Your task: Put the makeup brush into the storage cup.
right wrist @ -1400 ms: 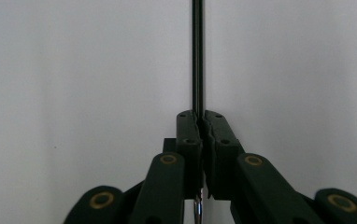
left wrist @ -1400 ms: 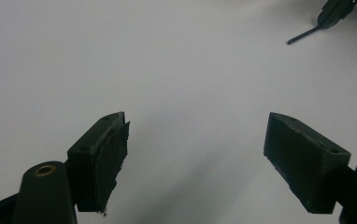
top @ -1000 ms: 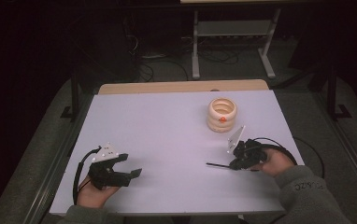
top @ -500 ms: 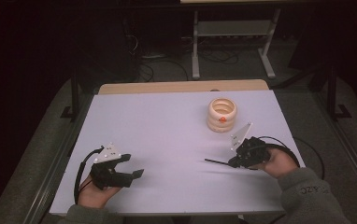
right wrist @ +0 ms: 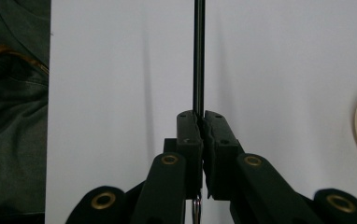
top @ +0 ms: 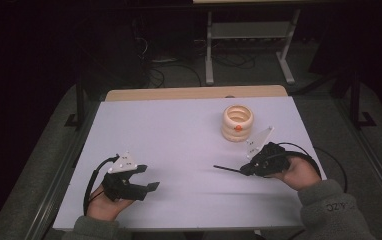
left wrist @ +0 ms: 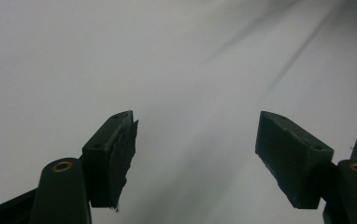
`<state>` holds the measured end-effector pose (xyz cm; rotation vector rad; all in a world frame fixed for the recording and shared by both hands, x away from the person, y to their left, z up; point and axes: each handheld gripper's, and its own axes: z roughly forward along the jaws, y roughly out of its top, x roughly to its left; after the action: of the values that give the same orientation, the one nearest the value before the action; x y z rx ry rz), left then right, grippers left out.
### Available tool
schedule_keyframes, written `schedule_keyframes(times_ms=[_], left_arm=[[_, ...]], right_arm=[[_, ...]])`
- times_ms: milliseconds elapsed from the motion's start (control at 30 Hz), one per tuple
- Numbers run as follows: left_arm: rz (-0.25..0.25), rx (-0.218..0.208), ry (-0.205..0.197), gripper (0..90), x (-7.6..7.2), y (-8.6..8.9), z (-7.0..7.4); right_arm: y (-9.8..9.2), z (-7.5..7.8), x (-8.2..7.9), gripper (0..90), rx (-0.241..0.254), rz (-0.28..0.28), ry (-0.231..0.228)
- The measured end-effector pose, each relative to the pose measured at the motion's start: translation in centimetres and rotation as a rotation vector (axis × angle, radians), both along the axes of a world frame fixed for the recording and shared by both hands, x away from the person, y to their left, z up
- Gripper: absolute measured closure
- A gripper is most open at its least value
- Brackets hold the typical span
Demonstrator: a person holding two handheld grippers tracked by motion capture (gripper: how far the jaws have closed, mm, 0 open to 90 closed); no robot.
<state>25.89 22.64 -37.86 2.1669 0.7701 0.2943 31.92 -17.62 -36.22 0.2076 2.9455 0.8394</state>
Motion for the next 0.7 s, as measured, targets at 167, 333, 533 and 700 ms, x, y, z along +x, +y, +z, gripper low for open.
schedule_keyframes(times_ms=[167, 333, 533, 700], left_arm=[[-0.04, 0.038, -0.009, 31.0, 0.4, -1.1, 1.2], [-0.102, 0.069, -0.012, 34.8, 0.6, -2.6, 2.4], [-0.18, 0.105, -0.015, 39.1, 0.8, -4.1, 3.5], [-0.243, 0.135, -0.021, 42.3, 1.0, -5.3, 4.2]], right_arm=[[0.8, 0.7, -0.1, 85.0, 0.011, 0.023, -0.017], [1.9, 1.1, -0.2, 85.0, 0.014, 0.048, -0.021], [3.2, 1.4, -0.1, 85.0, 0.006, 0.075, -0.023], [4.4, 1.3, -0.1, 85.0, -0.001, 0.104, -0.023]])
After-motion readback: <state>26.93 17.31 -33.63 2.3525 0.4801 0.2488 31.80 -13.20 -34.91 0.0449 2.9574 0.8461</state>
